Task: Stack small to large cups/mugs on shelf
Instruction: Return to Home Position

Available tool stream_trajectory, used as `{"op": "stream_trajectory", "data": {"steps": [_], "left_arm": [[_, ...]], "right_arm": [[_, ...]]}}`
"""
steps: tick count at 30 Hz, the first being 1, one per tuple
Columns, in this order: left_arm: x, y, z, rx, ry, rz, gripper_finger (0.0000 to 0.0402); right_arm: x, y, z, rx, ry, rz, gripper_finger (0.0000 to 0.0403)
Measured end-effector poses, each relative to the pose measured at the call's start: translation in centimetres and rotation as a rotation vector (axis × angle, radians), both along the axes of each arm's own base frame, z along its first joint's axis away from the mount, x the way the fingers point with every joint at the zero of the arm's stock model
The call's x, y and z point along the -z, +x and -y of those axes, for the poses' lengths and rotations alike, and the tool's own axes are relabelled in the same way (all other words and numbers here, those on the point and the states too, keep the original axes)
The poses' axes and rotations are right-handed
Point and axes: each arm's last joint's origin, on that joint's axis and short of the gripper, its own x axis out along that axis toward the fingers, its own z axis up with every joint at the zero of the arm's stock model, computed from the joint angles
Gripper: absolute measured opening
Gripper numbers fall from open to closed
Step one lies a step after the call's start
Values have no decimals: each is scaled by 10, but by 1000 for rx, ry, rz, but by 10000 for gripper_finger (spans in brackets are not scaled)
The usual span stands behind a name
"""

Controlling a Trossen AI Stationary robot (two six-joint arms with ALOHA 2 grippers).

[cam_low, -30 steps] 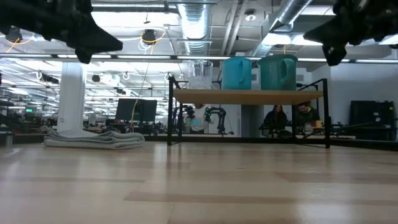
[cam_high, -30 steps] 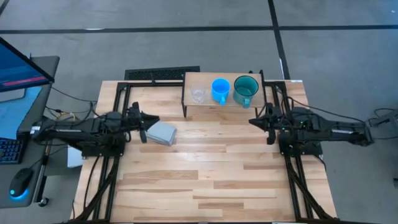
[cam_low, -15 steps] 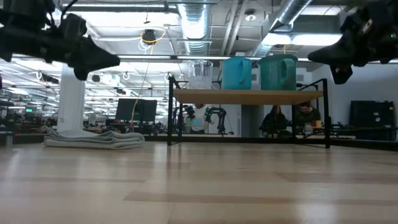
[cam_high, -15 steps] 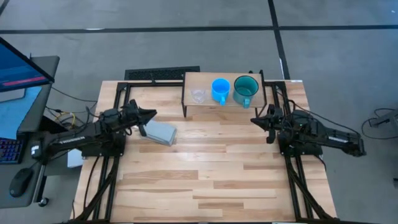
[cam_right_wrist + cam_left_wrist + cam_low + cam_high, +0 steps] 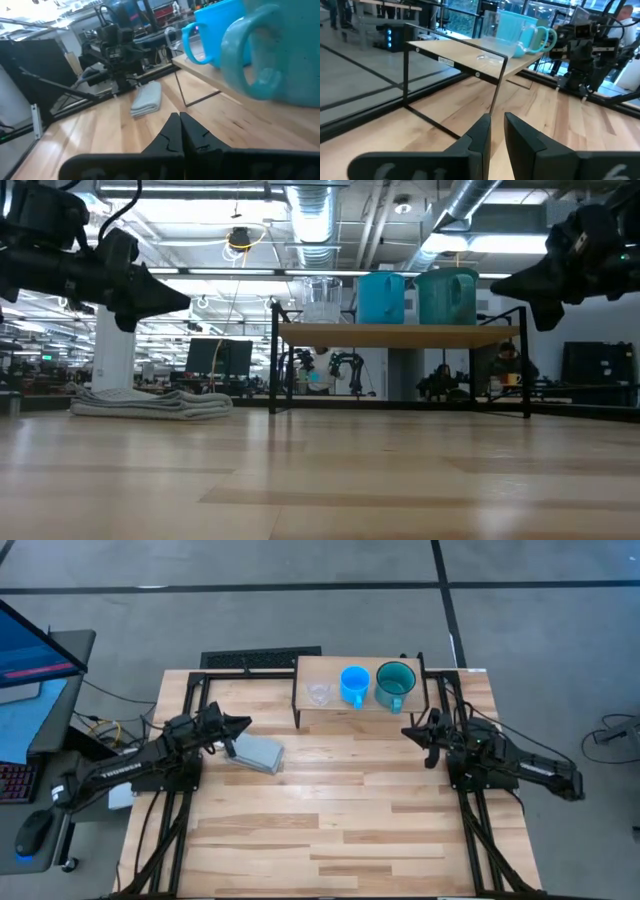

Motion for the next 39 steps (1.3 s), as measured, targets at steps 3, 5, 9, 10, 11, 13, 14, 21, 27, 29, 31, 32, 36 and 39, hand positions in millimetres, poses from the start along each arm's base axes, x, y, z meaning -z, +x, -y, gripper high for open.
{"op": "stream_trajectory", "data": {"steps": [3,5,9,10,11,13,14,21,27,29,31,32,36,39], "left_arm": [[0,-1,-1,12,13,-2,43],[0,-1,-2,8,14,0,43],[-1,-2,-4,-4,14,13,43],[-2,-2,-4,-6,19,20,43],[-3,-2,-5,-8,24,26,43],[-3,-3,-5,-10,28,30,43],[-3,-3,-5,-11,28,29,43],[-2,-2,-4,12,21,27,43],[0,-2,-4,7,9,10,43],[0,-2,-4,15,9,12,43],[-2,-2,-4,28,22,24,43],[-3,-2,-4,33,31,36,43],[-10,-2,-4,33,71,97,43],[-14,-4,-3,33,103,125,43]], "right_arm": [[0,0,1,13,-3,-2,0],[0,0,2,20,-3,-2,1],[0,0,2,20,-2,-3,3],[0,0,2,19,-2,-3,3],[0,0,2,19,-2,-3,3],[0,0,2,19,-3,-3,3],[0,0,2,19,-3,-4,4],[0,0,2,18,-12,-6,9],[0,0,2,19,-19,-8,13],[0,0,2,19,-19,-8,16],[0,0,2,20,-19,-8,20],[0,0,2,21,-19,-9,21],[1,0,2,21,-19,-9,23],[1,0,2,21,-19,-9,22]]}}
